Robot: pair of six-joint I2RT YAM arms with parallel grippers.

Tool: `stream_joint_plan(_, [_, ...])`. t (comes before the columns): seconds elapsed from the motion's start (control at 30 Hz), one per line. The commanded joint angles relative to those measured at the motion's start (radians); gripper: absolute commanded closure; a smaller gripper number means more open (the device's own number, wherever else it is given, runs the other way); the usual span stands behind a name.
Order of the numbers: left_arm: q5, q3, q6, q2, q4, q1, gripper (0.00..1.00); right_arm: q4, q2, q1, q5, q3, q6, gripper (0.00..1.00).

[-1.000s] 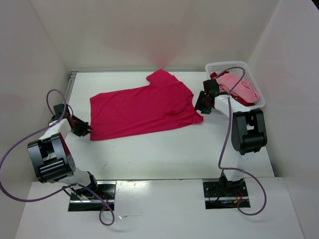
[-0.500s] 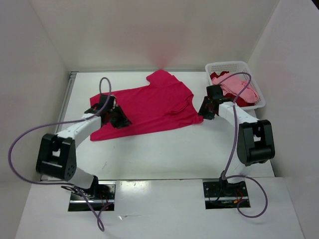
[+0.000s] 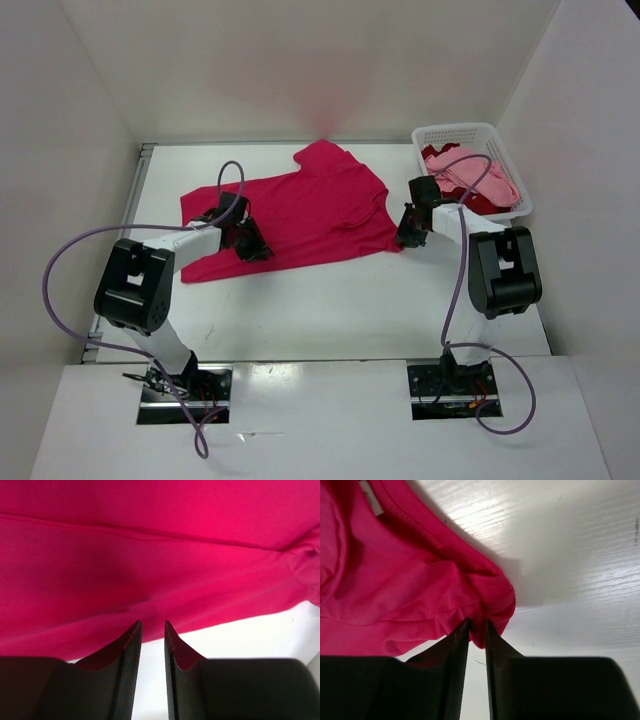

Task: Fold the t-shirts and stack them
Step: Fold the flattened tshirt in 1/3 of the way

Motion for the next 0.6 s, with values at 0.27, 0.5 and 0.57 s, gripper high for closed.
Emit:
stream_joint_plan(0.27, [-0.066,-0.053,0.043,0.010,-0.017,0.050,0.68,0.037,0.033,-0.004,0.134,0.073,0.003,0.99])
stream_joint_plan(0.5, [-0.075,-0.096,0.081,-0.017,-0.039,0.090,0.68,0.059,0.068,-0.013,0.210,0.099,-0.018,1.00])
stream_joint_plan(0.57, [-0.086,-0.096,0.091,-0.017,-0.049,0.090,0.68,0.083,0.068,-0.013,0.210,0.099,-0.027,1.00])
